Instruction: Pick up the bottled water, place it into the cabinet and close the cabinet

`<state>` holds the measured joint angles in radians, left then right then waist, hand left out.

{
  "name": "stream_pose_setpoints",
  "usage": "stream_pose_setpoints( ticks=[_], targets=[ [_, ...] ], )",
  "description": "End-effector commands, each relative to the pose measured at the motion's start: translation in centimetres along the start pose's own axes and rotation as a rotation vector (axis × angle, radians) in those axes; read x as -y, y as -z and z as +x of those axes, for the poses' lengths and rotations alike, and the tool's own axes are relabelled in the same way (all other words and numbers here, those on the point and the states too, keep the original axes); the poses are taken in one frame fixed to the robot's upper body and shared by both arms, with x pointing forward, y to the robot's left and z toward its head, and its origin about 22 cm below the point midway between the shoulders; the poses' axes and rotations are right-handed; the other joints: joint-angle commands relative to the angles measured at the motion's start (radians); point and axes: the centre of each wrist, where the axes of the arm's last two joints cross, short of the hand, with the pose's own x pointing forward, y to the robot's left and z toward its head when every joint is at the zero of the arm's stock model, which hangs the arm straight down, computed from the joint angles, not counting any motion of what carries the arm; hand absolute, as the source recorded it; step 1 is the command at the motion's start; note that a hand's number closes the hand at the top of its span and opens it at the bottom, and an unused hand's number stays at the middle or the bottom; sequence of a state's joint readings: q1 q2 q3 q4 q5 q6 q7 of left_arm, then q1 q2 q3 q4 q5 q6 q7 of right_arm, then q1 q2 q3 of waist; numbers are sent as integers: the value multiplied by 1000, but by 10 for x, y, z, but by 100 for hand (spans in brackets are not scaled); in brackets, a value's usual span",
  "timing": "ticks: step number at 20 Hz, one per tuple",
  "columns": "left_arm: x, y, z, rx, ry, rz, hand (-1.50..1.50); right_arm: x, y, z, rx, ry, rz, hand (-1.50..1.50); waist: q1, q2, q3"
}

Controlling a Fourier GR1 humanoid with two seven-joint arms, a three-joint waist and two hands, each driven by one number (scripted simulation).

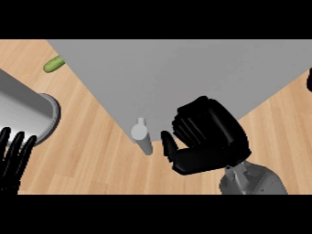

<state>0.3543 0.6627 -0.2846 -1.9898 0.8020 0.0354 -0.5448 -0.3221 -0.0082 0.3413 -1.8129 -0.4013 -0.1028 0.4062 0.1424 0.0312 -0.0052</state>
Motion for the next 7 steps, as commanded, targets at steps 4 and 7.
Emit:
stream_pose_setpoints(
  ticks=[4, 7],
  targets=[
    [-8, -7, -8, -21, -4, 17, -150, 7, 91, 23, -1, 22, -122, 150, -8, -2, 3],
    [-6, -1, -7, -13, -7, 10, -150, 6, 108, 20, -11, 35, -115, 150, -27, -3, 4]
  ],
)
